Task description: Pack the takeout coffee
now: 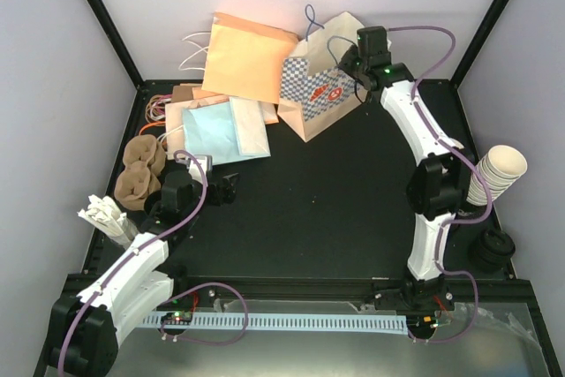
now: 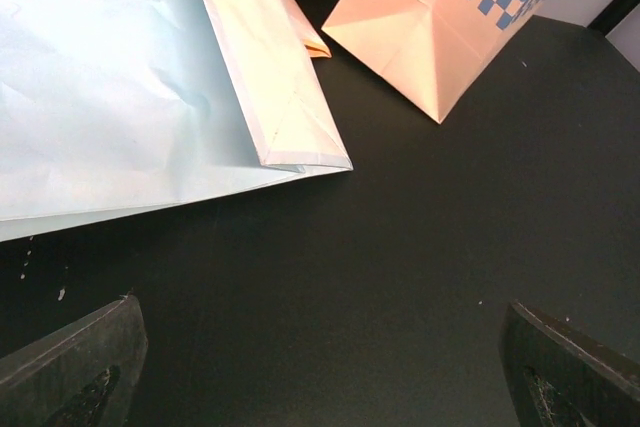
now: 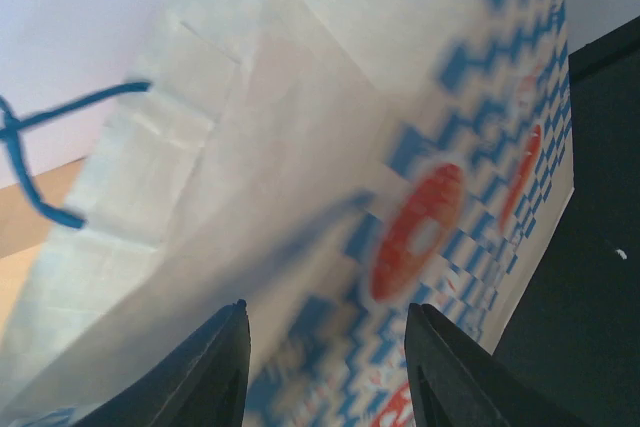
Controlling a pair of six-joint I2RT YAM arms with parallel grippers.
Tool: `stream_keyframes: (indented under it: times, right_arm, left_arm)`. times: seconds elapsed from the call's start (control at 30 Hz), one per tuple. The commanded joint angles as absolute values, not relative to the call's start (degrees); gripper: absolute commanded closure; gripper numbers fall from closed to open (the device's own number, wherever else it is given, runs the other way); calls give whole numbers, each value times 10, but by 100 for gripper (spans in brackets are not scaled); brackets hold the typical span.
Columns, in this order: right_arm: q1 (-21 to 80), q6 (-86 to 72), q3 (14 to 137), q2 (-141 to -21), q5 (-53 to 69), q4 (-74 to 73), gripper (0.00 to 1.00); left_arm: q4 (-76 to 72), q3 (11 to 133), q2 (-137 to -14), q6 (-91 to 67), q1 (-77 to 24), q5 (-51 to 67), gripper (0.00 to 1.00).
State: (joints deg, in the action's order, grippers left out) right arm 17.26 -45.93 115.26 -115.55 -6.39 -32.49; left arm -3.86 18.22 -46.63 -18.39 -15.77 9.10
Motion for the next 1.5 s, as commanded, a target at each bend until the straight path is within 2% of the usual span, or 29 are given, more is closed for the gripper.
stream_keyframes:
  times: [0.0, 0.07, 0.17, 0.23, 0.3, 0.43, 0.57, 0.83, 1.07, 1.13, 1.23, 1.3, 1.47]
  right_arm:
    - [172, -466, 1121, -1112, -53, -317, 54]
    - [171, -464, 1104, -1101, -32, -318, 56]
    - [171, -461, 1070, -1082, -9, -308, 69]
    - [171, -459, 1049, -1069, -7, -292, 70]
    - [171, -457, 1038, -1062, -16, -279, 58]
    - [171, -457, 1060, -1076, -36, -271, 42]
    - [169, -460, 1124, -1115, -50, -294, 33]
    - [161, -506, 1247, -1196, -63, -336, 31]
    - [158, -533, 1269, -1234, -47, -346, 32]
    - [157, -535, 1270, -1238, -42, -350, 36]
    - [157, -531, 1265, -1229, -31, -362, 51]
    - [157, -525, 1249, -1213, -15, -362, 56]
    - [157, -513, 1148, -1137, 4, -318, 70]
  left_arm:
    - [-58, 183, -470, -177, -159, 95, 1]
    - [-58, 183, -469, -177, -159, 93, 1]
    - [-59, 183, -469, -176, -159, 91, 1]
    - [-59, 183, -469, -176, -160, 91, 1]
    - [-59, 183, -469, -176, -159, 91, 1]
    - [-59, 182, -468, -176, -159, 91, 1]
    - [-58, 182, -466, -176, -159, 89, 1]
    - [-58, 182, -467, -176, -159, 88, 1]
    - [-57, 181, -464, -177, -159, 86, 1]
    - [-57, 181, -464, -176, -159, 86, 1]
    - [-56, 181, -464, -176, -159, 86, 1]
    - [-56, 181, -463, -176, -159, 86, 1]
    - [-57, 180, -464, -176, -159, 89, 1]
